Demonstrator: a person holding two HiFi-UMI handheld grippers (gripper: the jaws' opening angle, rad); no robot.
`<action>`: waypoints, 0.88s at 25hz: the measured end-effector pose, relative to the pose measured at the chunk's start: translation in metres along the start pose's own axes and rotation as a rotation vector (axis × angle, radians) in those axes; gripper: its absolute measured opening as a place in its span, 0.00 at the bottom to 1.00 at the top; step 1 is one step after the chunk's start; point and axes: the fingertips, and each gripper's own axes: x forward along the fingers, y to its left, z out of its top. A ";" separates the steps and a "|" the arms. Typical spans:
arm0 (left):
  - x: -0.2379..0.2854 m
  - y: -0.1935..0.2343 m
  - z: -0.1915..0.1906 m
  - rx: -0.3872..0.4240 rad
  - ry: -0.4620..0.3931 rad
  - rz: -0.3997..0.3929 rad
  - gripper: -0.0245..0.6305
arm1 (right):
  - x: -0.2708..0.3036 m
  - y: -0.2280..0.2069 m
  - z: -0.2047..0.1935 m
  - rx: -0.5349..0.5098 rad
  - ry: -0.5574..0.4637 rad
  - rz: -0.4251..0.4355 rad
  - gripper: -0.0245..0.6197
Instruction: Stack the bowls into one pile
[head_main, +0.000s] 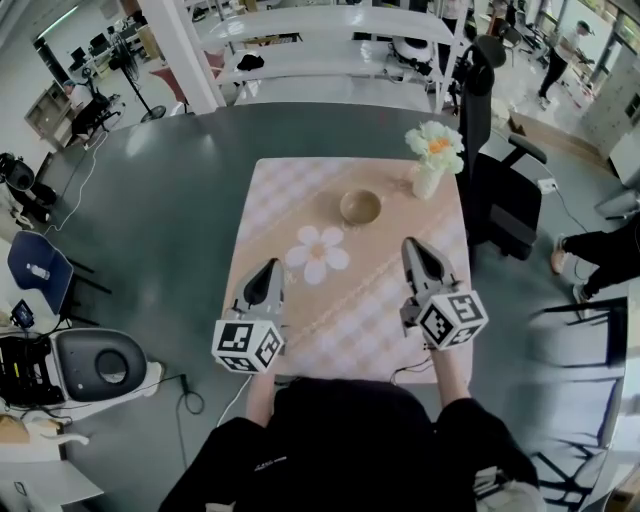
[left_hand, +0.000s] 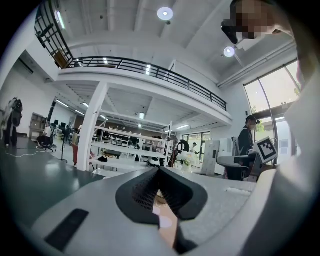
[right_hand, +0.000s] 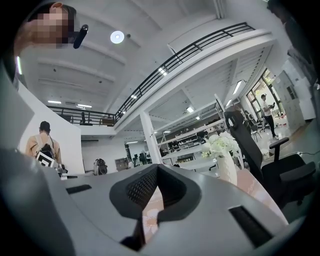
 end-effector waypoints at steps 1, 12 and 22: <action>0.000 0.001 0.001 0.004 -0.005 0.004 0.03 | -0.001 -0.001 0.001 -0.007 -0.008 -0.003 0.03; -0.005 0.005 0.006 0.028 -0.011 0.027 0.03 | -0.005 0.004 0.007 -0.077 -0.014 -0.016 0.03; -0.009 0.004 0.007 0.034 -0.002 0.029 0.03 | -0.007 0.004 0.012 -0.089 -0.023 -0.031 0.03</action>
